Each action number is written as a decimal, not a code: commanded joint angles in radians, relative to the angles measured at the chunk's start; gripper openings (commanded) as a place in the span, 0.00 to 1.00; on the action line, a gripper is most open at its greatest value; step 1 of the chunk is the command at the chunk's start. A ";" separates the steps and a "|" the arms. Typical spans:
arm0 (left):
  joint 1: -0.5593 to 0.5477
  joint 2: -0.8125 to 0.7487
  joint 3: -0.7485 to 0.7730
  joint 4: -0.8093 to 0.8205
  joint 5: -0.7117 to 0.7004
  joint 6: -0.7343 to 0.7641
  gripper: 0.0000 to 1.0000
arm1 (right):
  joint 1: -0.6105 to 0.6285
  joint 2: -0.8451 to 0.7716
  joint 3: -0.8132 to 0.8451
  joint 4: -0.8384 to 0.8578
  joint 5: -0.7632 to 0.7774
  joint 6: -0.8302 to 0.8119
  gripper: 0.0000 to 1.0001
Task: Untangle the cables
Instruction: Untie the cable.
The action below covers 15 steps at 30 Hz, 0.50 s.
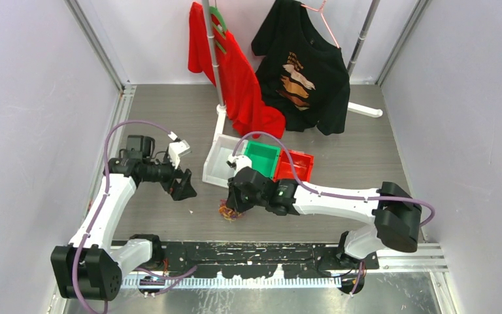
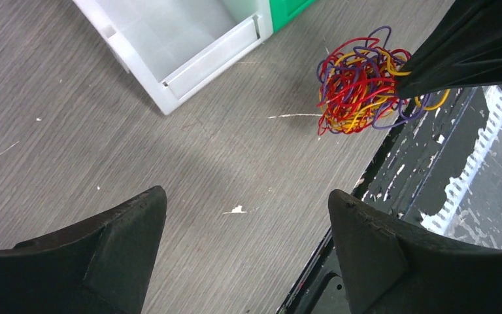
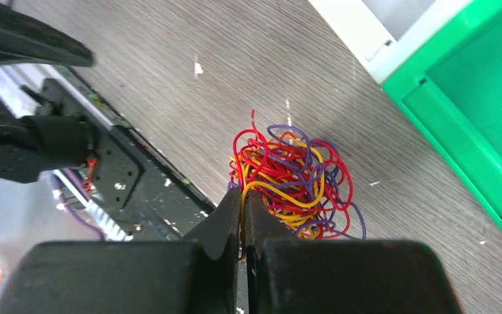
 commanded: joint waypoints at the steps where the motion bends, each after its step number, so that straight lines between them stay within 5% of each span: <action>1: -0.025 -0.019 0.023 -0.031 0.037 0.027 0.92 | 0.003 -0.056 0.070 0.027 -0.055 -0.030 0.01; 7: -0.056 -0.016 0.058 -0.090 0.104 0.042 0.79 | 0.003 -0.045 0.088 0.076 -0.109 -0.036 0.01; 15: -0.153 -0.014 0.063 -0.114 0.155 0.069 0.72 | 0.003 -0.002 0.101 0.185 -0.202 -0.028 0.01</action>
